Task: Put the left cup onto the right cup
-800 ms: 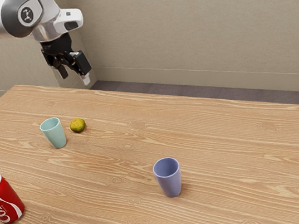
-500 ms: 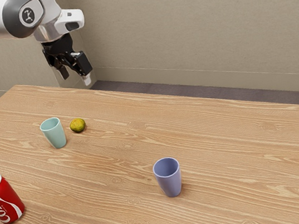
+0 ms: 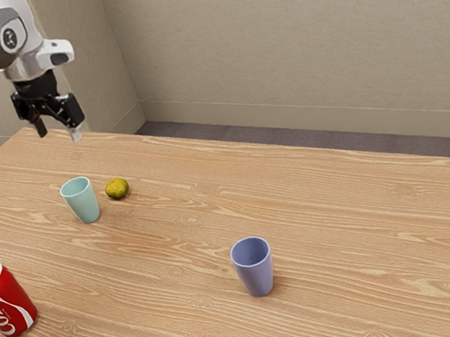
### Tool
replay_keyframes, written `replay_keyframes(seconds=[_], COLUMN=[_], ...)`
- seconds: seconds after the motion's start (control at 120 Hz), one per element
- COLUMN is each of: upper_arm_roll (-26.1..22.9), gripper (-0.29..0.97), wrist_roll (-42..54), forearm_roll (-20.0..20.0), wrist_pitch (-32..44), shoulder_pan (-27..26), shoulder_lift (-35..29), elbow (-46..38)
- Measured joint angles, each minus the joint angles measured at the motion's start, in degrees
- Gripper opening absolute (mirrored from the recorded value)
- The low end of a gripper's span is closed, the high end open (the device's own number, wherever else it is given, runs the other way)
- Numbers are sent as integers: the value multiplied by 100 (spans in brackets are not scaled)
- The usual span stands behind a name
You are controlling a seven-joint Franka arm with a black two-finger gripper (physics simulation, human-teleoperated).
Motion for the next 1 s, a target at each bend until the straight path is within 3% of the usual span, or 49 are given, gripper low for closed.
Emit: replay_keyframes(seconds=[0.1, 0.242, 0.425, 1.0], upper_arm_roll=[-30, -400, -564, -637], gripper=[68, 68, 68, 68], wrist_roll=[127, 279, 448, 788], forearm_roll=[-29, -50, -129, -456], wrist_pitch=[54, 193, 449, 1508], shoulder_pan=[213, 948, 1262, 1474], shoulder_lift=[524, 1472, 2408, 3377], elbow=[414, 1189, 1592, 1598])
